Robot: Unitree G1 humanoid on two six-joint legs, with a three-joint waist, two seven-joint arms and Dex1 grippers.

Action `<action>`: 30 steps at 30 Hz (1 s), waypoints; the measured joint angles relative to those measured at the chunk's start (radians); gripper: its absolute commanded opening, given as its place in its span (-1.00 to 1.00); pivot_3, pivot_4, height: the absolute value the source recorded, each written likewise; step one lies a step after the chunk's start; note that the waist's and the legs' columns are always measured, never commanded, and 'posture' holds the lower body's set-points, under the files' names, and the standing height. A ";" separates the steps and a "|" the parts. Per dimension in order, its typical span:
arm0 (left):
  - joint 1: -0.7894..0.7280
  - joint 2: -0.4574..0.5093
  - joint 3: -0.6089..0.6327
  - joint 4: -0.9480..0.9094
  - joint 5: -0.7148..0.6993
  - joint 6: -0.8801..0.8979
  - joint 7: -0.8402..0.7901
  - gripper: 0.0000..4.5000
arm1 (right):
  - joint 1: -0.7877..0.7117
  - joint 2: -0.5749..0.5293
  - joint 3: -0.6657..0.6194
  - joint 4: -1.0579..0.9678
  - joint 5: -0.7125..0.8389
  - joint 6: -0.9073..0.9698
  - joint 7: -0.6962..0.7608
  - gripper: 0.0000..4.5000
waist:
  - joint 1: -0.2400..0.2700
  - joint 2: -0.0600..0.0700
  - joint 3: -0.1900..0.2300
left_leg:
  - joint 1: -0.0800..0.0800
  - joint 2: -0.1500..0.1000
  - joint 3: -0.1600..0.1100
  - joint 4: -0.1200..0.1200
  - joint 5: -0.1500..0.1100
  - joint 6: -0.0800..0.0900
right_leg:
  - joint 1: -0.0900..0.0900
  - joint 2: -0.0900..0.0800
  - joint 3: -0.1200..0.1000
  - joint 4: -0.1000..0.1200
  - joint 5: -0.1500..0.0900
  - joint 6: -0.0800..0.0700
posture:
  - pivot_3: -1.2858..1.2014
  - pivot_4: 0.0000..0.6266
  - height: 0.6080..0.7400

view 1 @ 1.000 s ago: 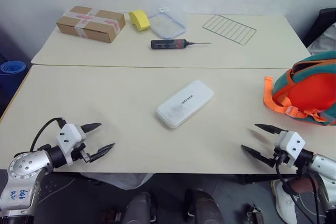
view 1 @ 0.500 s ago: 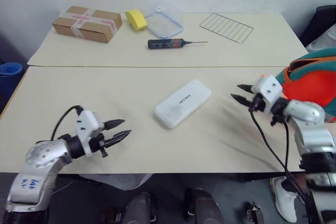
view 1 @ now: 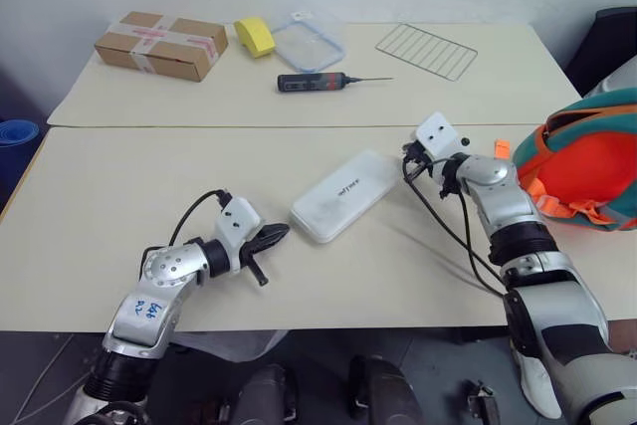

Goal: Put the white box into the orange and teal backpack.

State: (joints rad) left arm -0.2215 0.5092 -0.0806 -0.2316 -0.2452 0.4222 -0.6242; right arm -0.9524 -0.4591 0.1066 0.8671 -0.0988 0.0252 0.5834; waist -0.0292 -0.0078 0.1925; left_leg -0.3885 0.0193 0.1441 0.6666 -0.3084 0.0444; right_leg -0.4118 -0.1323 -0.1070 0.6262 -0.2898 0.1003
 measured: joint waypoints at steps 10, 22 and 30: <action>-0.039 -0.047 -0.038 0.056 0.020 -0.013 -0.011 -0.98 | 0.042 -0.029 -0.026 -0.048 0.094 -0.047 0.330 -1.00 | 0.001 0.000 0.000 | 0.000 0.000 0.000 0.000 0.000 0.000 | 0.000 -0.001 0.000 0.000 0.000 0.000 | 0.03 -0.52 1.00; -0.030 -0.036 0.001 0.087 0.015 -0.060 -0.048 -0.98 | 0.533 -0.170 -0.008 -0.828 0.290 0.351 0.525 -1.00 | 0.000 -0.002 -0.001 | 0.001 0.001 -0.002 0.001 -0.001 -0.002 | 0.001 -0.002 0.000 -0.001 0.000 0.000 | 0.03 -0.52 1.00; -0.007 -0.022 0.020 0.068 0.011 -0.051 -0.056 -0.98 | 0.330 -0.113 -0.074 -0.624 0.218 0.279 0.265 -1.00 | 0.001 -0.002 -0.001 | 0.001 0.001 -0.001 0.000 -0.001 -0.002 | 0.000 -0.002 0.000 -0.001 0.000 0.000 | 0.03 -0.52 1.00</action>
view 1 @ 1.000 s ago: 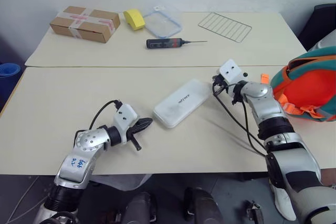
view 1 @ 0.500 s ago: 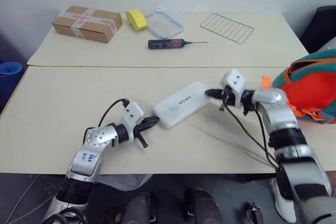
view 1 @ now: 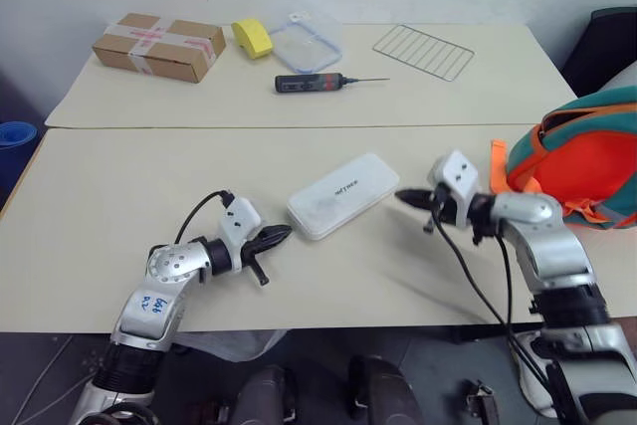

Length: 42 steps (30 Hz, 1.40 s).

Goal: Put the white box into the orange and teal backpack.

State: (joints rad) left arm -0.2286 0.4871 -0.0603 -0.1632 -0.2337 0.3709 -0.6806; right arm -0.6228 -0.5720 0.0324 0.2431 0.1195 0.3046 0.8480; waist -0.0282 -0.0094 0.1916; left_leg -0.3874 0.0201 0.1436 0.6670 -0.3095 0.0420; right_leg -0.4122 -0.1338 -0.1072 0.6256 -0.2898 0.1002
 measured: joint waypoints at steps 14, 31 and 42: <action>-0.037 -0.049 -0.017 -0.022 0.005 0.076 0.055 -0.98 | -0.319 0.133 0.038 0.645 -0.126 -0.246 -0.059 -1.00 | -0.002 0.000 0.000 | -0.001 0.000 0.001 0.000 0.001 0.002 | 0.000 0.001 0.000 0.000 0.000 0.000 | 0.03 -0.52 1.00; -0.032 -0.009 0.011 -0.015 0.015 0.087 0.047 -0.98 | 0.088 -0.058 0.024 0.000 0.000 0.024 0.262 -1.00 | 0.003 0.000 0.000 | 0.000 0.000 -0.001 0.000 0.000 0.001 | 0.001 0.000 0.001 0.000 0.000 0.000 | 0.03 -0.52 1.00; 0.011 0.061 0.061 -0.080 -0.118 0.249 -0.057 -0.60 | 0.321 -0.123 -0.026 -0.332 0.054 0.202 0.192 -1.00 | 0.004 0.000 0.000 | 0.000 0.000 -0.001 -0.001 -0.001 0.000 | 0.001 0.000 0.002 -0.002 0.000 0.000 | 0.03 -0.52 1.00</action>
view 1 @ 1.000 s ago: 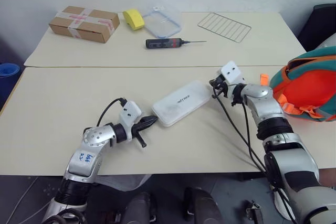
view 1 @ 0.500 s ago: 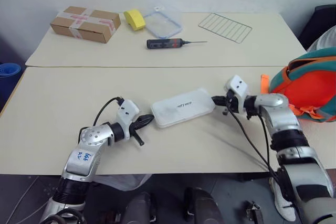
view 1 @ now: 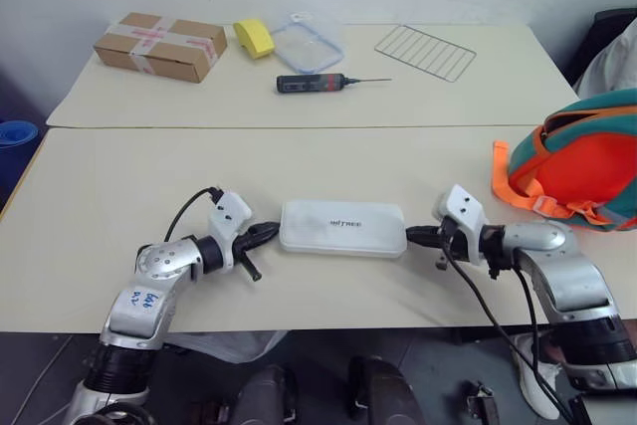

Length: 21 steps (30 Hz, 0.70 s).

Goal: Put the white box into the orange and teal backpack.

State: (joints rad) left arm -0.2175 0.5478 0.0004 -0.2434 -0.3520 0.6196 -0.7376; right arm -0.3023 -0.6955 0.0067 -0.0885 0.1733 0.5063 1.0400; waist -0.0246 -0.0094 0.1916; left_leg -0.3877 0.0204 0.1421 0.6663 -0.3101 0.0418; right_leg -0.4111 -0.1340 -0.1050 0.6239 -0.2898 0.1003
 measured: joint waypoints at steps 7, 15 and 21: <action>-0.178 0.268 0.069 0.074 -0.304 0.643 -0.144 0.38 | 0.103 -0.073 -0.043 -0.047 0.029 -0.042 -0.004 -1.00 | 0.014 -0.001 0.000 | 0.001 0.000 0.000 0.000 0.000 0.000 | 0.000 0.002 -0.002 -0.002 0.000 0.000 | 0.03 -0.52 1.00; -0.512 0.160 0.105 0.573 -0.386 0.981 -0.092 0.98 | 0.127 -0.088 -0.052 -0.044 0.031 -0.095 -0.015 -1.00 | 0.024 -0.002 0.000 | 0.000 -0.004 0.000 0.001 0.002 0.002 | 0.000 0.003 -0.003 0.003 0.000 0.000 | 0.03 -0.52 1.00; -0.605 0.086 0.077 0.713 -0.389 0.989 -0.022 0.98 | 0.078 -0.088 -0.012 -0.006 0.002 -0.132 -0.025 -1.00 | 0.023 -0.003 0.000 | 0.001 -0.004 0.000 0.002 0.002 0.002 | 0.001 0.003 -0.002 0.003 0.000 0.000 | 0.03 -0.52 1.00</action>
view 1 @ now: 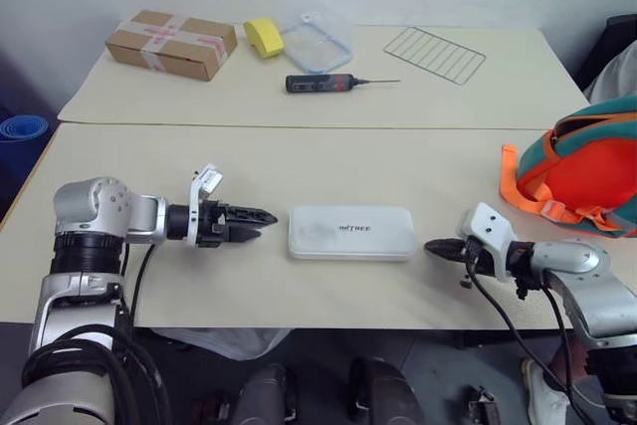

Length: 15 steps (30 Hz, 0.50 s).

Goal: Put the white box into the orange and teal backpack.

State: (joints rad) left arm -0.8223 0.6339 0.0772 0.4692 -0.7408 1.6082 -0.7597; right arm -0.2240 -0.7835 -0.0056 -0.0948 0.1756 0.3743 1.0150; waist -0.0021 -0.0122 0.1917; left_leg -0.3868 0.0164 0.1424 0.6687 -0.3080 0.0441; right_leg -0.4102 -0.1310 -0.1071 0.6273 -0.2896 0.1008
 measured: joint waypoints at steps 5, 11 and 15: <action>-0.039 -0.103 0.034 0.059 0.003 -0.003 0.065 0.98 | -0.074 0.022 0.051 0.061 -0.022 -0.036 -0.004 -1.00 | 0.006 0.000 0.000 | 0.000 -0.001 -0.002 0.003 0.000 0.000 | 0.001 -0.002 0.001 0.000 0.000 0.000 | 0.03 -0.52 1.00; -0.051 -0.214 0.089 0.059 0.021 -0.006 0.133 0.98 | -0.126 0.043 0.086 0.108 -0.043 -0.072 -0.004 -1.00 | 0.009 -0.001 0.000 | 0.000 -0.001 -0.002 0.004 0.000 0.000 | 0.001 -0.001 0.001 0.000 0.000 0.000 | 0.03 -0.52 1.00; -0.064 -0.267 0.120 0.080 0.025 -0.006 0.159 0.98 | -0.152 0.067 0.103 0.117 -0.045 -0.066 -0.005 -1.00 | 0.008 -0.001 -0.001 | 0.000 -0.001 -0.002 0.005 0.000 0.000 | 0.001 -0.002 0.001 0.000 0.000 0.000 | 0.03 -0.52 1.00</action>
State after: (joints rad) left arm -0.8860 0.3668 0.1975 0.5488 -0.7162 1.6024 -0.6007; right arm -0.3756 -0.7166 0.0971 0.0217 0.1309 0.3081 1.0096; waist 0.0062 -0.0130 0.1912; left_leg -0.3872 0.0151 0.1405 0.6733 -0.3080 0.0445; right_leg -0.4092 -0.1325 -0.1063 0.6276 -0.2893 0.1013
